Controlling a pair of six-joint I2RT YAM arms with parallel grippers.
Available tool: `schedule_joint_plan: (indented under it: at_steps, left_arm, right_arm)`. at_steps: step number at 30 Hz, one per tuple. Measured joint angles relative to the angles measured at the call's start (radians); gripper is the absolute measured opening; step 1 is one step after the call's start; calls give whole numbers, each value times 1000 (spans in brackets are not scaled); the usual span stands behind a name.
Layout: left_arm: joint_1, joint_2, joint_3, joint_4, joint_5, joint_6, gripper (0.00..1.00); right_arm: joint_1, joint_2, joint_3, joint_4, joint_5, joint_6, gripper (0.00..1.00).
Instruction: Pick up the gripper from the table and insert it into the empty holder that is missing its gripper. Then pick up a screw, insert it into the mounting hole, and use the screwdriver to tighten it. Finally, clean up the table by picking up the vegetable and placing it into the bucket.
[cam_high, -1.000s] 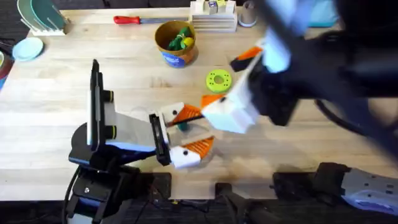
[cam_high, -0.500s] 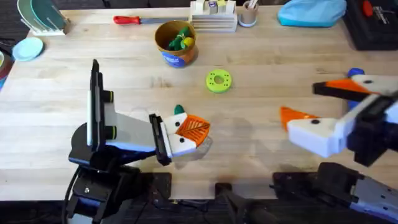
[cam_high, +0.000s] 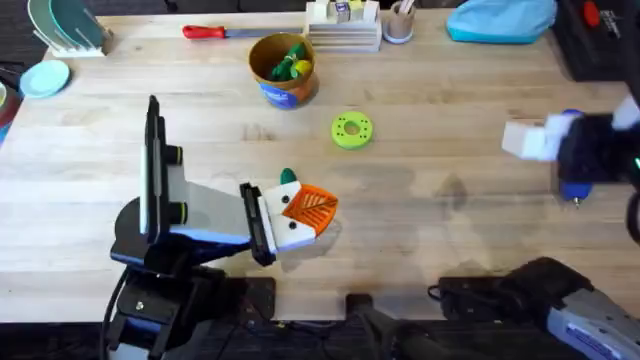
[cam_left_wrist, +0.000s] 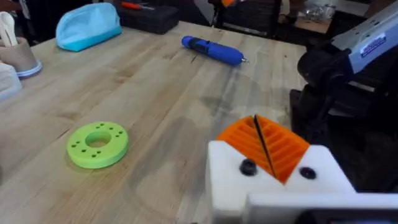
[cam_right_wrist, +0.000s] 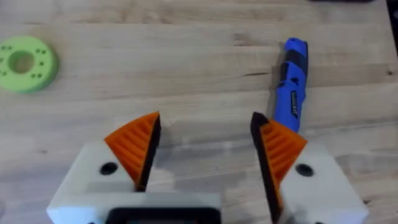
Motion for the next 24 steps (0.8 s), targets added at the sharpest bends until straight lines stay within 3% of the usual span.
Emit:
schedule_joint_plan:
  at_steps: [3, 4, 9, 15, 24]
  left_arm:
    - [0, 0, 0, 0, 0, 0, 7]
    - [0, 0, 0, 0, 0, 0, 7]
    - [0, 0, 0, 0, 0, 0, 7]
    - [0, 0, 0, 0, 0, 0, 7]
    - [0, 0, 0, 0, 0, 0, 7]
  right_arm:
    - [-211, 113, 0, 109, -103, -78, 859]
    - [-431, 237, 0, 208, -205, -146, 859]
    - [-693, 384, 0, 291, -333, -277, 860]
    - [-864, 545, 0, 369, -394, -474, 862]
    - [-1003, 760, 0, 515, -443, -630, 886]
